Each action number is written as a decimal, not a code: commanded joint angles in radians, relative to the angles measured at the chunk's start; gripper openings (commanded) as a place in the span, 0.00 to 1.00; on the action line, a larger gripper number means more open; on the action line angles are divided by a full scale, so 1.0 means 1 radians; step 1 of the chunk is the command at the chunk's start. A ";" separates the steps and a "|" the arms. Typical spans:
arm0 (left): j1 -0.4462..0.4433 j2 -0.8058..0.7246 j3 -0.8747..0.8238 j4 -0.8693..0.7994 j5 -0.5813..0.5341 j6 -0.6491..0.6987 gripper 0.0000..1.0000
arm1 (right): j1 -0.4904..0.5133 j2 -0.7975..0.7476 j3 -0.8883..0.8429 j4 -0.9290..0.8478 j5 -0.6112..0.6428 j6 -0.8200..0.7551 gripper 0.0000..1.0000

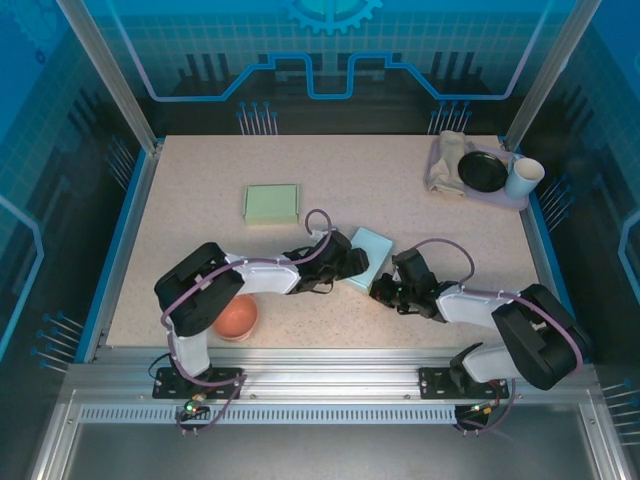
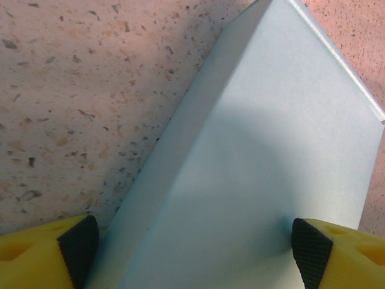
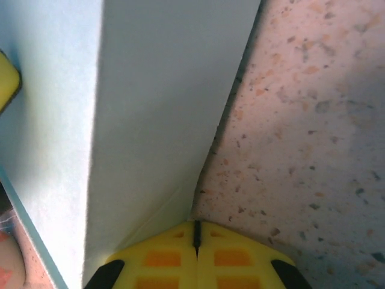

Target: Fold the paper box

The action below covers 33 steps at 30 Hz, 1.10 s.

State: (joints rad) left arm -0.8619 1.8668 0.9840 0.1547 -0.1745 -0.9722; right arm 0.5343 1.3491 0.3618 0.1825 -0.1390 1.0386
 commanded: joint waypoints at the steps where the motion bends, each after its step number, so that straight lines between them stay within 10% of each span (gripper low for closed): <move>1: -0.175 0.091 0.061 0.138 0.386 -0.130 0.87 | 0.033 -0.036 -0.002 0.114 0.012 0.073 0.02; 22: 0.073 -0.061 0.244 -0.391 -0.044 0.196 0.91 | 0.010 -0.462 0.172 -0.636 0.469 -0.422 0.40; 33: -0.038 -0.092 0.003 -0.115 0.068 0.019 0.90 | -0.251 -0.149 0.317 -0.358 0.220 -0.710 0.70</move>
State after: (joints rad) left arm -0.8696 1.7538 1.0161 -0.0750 -0.1539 -0.8860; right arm 0.3321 1.1023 0.6380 -0.2775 0.1928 0.4320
